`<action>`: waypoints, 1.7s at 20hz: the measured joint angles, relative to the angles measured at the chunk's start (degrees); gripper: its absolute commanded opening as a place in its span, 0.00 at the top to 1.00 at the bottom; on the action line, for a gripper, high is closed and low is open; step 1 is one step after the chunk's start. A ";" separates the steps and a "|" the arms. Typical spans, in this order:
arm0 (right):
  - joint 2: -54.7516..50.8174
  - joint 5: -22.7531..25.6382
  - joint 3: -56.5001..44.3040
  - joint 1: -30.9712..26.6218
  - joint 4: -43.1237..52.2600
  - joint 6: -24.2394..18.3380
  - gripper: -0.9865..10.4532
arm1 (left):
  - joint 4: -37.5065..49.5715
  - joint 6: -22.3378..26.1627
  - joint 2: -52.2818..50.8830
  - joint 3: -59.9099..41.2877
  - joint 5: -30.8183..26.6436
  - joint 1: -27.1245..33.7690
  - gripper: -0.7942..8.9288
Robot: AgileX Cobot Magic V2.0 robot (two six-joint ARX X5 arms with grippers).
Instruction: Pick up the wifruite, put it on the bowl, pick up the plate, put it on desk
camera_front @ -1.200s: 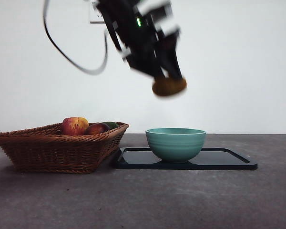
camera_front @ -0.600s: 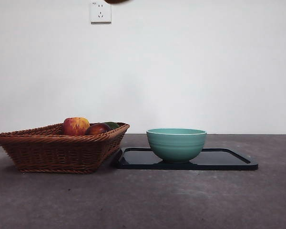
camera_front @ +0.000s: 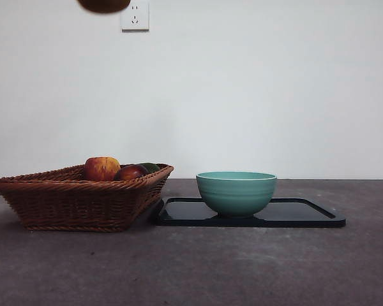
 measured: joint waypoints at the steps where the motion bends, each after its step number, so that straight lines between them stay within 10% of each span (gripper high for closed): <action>1: 0.00 0.04 0.00 0.00 0.00 0.00 0.74 | 0.76 -0.44 0.00 -1.46 -0.98 0.20 0.73; 19: 0.00 0.94 0.00 0.00 0.02 -0.02 0.74 | 27.78 -11.30 0.00 -33.75 -8.81 0.83 0.73; 34: 0.00 0.94 0.00 0.00 0.00 0.02 0.74 | 47.12 -11.19 6.38 -45.42 -12.48 0.94 0.73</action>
